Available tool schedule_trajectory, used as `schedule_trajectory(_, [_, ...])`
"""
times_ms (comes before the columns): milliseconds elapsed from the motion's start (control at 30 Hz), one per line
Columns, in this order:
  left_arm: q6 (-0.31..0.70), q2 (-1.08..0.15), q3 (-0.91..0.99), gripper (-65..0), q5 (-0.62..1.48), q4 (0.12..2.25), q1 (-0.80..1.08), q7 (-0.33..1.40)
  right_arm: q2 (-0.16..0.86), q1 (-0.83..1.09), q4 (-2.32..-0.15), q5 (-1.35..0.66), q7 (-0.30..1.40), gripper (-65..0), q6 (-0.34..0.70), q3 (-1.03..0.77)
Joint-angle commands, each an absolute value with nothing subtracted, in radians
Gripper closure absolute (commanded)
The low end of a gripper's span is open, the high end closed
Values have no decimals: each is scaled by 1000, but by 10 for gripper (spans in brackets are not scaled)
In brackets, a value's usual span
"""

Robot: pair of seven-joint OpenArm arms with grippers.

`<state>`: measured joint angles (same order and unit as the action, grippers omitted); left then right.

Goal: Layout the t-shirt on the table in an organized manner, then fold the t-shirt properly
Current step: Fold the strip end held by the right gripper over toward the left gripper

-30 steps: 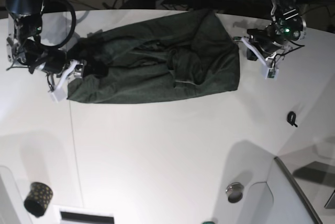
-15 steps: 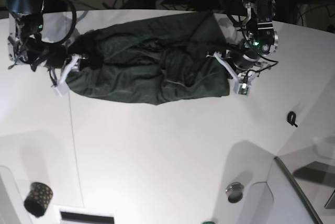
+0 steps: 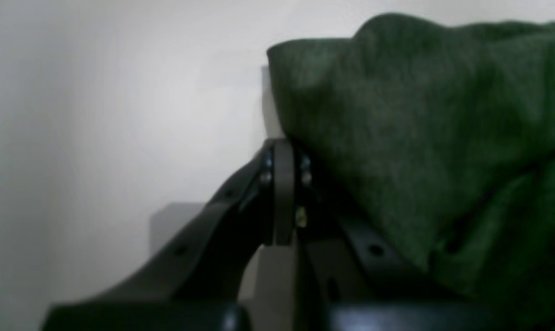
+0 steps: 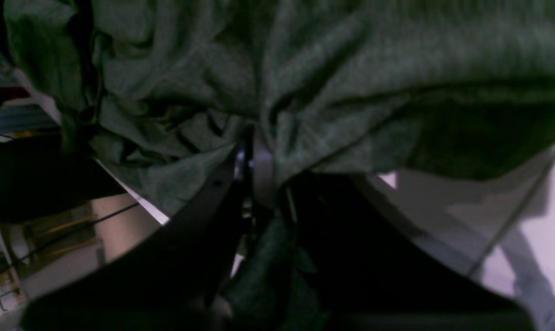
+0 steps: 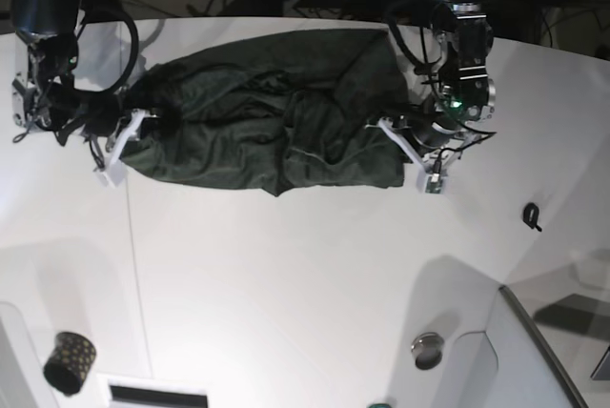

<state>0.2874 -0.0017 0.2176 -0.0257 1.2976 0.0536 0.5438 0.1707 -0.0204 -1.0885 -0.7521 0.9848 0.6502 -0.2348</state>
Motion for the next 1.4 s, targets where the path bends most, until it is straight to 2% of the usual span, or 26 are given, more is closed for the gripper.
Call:
schedule_trajectory(0, [294, 5, 216, 0, -18, 1311, 42, 530, 171, -33, -1139, -779, 967, -6, 624, -236])
schedule_trajectory(167, [294, 24, 214, 0, -18, 1311, 21, 530, 163, -2, -1333, -785, 993, -6, 538, -140])
schedule_trajectory(267, [294, 28, 186, 0, -18, 1322, 10, 532, 133, 21, -1426, -785, 992, -6, 443, -61])
schedule_trajectory(433, [294, 24, 206, 0, -18, 1442, 39, 536, 110, 27, -1526, -783, 995, -6, 331, 62])
schedule_trajectory(567, [294, -35, 252, 0, -19, 1523, 97, 555, 108, 27, -1569, -785, 989, -6, 262, 166])
schedule_trajectory(667, [294, -119, 262, 0, -19, 1535, 151, 621, 108, 25, -1593, -785, 987, -6, 219, 234])
schedule_trajectory(867, [294, -262, 285, 0, -16, 1512, 303, 624, 56, 18, -1612, -780, 984, -6, 148, 343])
schedule_trajectory(967, [294, -259, 364, 0, -18, 1514, 346, 624, 33, -10, -1603, -779, 949, -6, 131, 404])
schedule_trajectory(1133, [294, -263, 429, 0, -19, 1517, 384, 624, 31, -71, -1584, -780, 881, -6, -25, 572])
schedule_trajectory(1367, [294, -260, 440, 0, -19, 1517, 409, 624, 30, -133, -1512, -780, 828, -6, -145, 740])
